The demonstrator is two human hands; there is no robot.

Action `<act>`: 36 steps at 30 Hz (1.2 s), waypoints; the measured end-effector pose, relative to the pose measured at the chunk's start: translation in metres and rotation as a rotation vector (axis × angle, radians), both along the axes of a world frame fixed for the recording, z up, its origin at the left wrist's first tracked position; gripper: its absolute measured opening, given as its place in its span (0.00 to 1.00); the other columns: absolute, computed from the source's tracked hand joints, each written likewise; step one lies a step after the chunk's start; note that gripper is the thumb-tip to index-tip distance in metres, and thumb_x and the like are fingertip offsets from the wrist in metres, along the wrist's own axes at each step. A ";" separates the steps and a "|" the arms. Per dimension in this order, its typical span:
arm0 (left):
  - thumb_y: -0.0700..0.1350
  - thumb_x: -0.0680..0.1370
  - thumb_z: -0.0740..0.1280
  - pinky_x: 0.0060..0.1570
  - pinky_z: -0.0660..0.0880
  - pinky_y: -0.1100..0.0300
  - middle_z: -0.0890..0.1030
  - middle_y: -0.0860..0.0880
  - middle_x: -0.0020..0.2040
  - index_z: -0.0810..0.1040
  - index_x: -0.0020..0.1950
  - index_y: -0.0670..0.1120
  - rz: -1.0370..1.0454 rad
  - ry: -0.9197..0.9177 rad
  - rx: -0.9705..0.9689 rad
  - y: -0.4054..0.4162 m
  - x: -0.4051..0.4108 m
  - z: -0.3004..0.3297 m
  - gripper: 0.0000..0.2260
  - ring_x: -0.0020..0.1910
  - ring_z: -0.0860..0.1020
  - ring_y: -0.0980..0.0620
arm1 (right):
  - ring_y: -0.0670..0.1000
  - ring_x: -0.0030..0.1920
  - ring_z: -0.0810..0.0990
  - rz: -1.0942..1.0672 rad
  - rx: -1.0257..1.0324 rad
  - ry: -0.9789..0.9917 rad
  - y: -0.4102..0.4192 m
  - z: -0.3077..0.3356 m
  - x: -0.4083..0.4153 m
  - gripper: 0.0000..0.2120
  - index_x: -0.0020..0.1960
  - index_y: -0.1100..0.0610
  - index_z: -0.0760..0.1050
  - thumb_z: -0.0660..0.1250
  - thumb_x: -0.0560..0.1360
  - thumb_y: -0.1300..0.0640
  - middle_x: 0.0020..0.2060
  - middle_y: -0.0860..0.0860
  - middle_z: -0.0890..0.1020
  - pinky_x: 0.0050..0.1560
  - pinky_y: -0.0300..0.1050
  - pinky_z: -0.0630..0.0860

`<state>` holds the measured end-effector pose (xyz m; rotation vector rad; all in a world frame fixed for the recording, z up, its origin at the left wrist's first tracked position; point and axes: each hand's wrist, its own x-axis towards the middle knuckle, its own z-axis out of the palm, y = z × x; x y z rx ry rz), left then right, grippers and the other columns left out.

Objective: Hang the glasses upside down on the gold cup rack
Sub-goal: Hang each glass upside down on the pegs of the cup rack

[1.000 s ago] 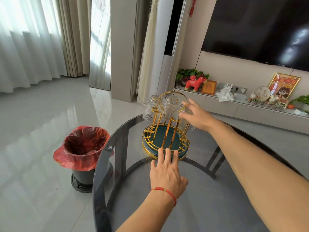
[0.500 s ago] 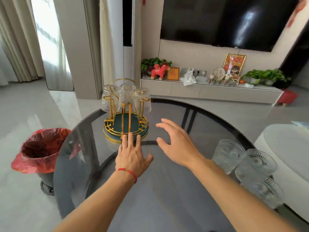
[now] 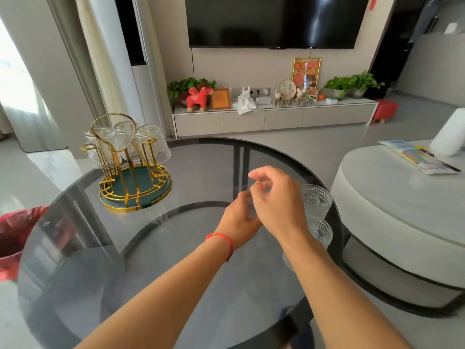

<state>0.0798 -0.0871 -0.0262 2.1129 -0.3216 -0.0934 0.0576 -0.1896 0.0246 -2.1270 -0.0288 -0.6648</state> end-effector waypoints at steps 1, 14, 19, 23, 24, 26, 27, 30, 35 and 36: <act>0.51 0.74 0.70 0.61 0.77 0.47 0.80 0.44 0.63 0.71 0.71 0.47 -0.020 -0.032 0.016 -0.011 0.004 0.006 0.26 0.63 0.78 0.42 | 0.50 0.45 0.83 -0.028 0.008 -0.025 -0.002 0.002 0.000 0.12 0.52 0.54 0.84 0.66 0.74 0.63 0.50 0.47 0.87 0.49 0.51 0.81; 0.67 0.58 0.71 0.56 0.73 0.57 0.80 0.50 0.61 0.72 0.71 0.52 0.045 -0.058 0.194 -0.014 0.032 0.012 0.43 0.60 0.78 0.49 | 0.48 0.43 0.82 -0.096 0.181 -0.030 -0.021 0.009 0.007 0.12 0.55 0.53 0.81 0.67 0.75 0.63 0.45 0.46 0.86 0.49 0.48 0.80; 0.59 0.65 0.81 0.51 0.79 0.58 0.79 0.53 0.57 0.73 0.69 0.52 0.196 -0.018 0.026 0.038 0.019 0.002 0.36 0.56 0.80 0.52 | 0.46 0.42 0.82 0.007 0.131 0.006 -0.010 0.002 0.007 0.14 0.57 0.53 0.80 0.66 0.74 0.64 0.46 0.47 0.85 0.48 0.43 0.79; 0.52 0.69 0.81 0.38 0.85 0.52 0.78 0.41 0.61 0.74 0.66 0.44 0.380 0.282 -0.462 0.080 0.009 0.007 0.30 0.54 0.82 0.43 | 0.43 0.48 0.82 0.146 0.084 0.094 0.007 -0.014 0.009 0.13 0.59 0.51 0.80 0.67 0.76 0.60 0.52 0.47 0.85 0.51 0.35 0.77; 0.53 0.71 0.80 0.40 0.85 0.51 0.78 0.39 0.62 0.74 0.66 0.42 0.396 0.332 -0.587 0.094 0.007 0.007 0.30 0.55 0.83 0.40 | 0.45 0.52 0.81 0.172 0.067 0.130 0.015 -0.019 0.012 0.13 0.61 0.50 0.79 0.66 0.77 0.57 0.56 0.48 0.84 0.56 0.40 0.78; 0.54 0.73 0.78 0.44 0.84 0.50 0.79 0.36 0.63 0.75 0.67 0.40 0.340 0.388 -0.776 0.115 0.004 0.007 0.29 0.55 0.84 0.37 | 0.48 0.62 0.79 0.214 0.056 0.242 0.027 -0.028 0.017 0.16 0.68 0.49 0.76 0.64 0.80 0.49 0.64 0.49 0.81 0.66 0.50 0.75; 0.54 0.72 0.77 0.46 0.84 0.50 0.80 0.35 0.63 0.76 0.67 0.40 0.299 0.399 -0.835 0.121 0.003 0.008 0.29 0.55 0.85 0.37 | 0.49 0.65 0.78 0.256 0.085 0.319 0.031 -0.032 0.018 0.20 0.71 0.48 0.74 0.62 0.81 0.44 0.66 0.49 0.80 0.68 0.53 0.74; 0.54 0.68 0.77 0.54 0.83 0.46 0.83 0.34 0.62 0.77 0.66 0.39 0.227 0.382 -0.906 0.136 0.003 0.007 0.32 0.57 0.85 0.37 | 0.54 0.65 0.80 0.453 0.344 0.514 0.055 -0.041 0.020 0.21 0.73 0.48 0.70 0.58 0.83 0.40 0.67 0.53 0.79 0.64 0.58 0.80; 0.61 0.73 0.73 0.53 0.84 0.48 0.85 0.43 0.59 0.81 0.64 0.46 0.244 0.252 -0.715 0.162 0.012 0.005 0.26 0.57 0.85 0.45 | 0.63 0.62 0.83 0.542 0.717 0.484 0.071 -0.048 0.030 0.16 0.69 0.57 0.74 0.60 0.85 0.51 0.65 0.63 0.81 0.52 0.53 0.83; 0.63 0.76 0.70 0.52 0.83 0.50 0.85 0.46 0.57 0.82 0.63 0.48 0.308 0.179 -0.614 0.171 0.014 0.003 0.24 0.56 0.84 0.46 | 0.61 0.63 0.83 0.533 0.745 0.468 0.071 -0.049 0.032 0.16 0.68 0.58 0.75 0.61 0.85 0.51 0.65 0.62 0.82 0.51 0.52 0.82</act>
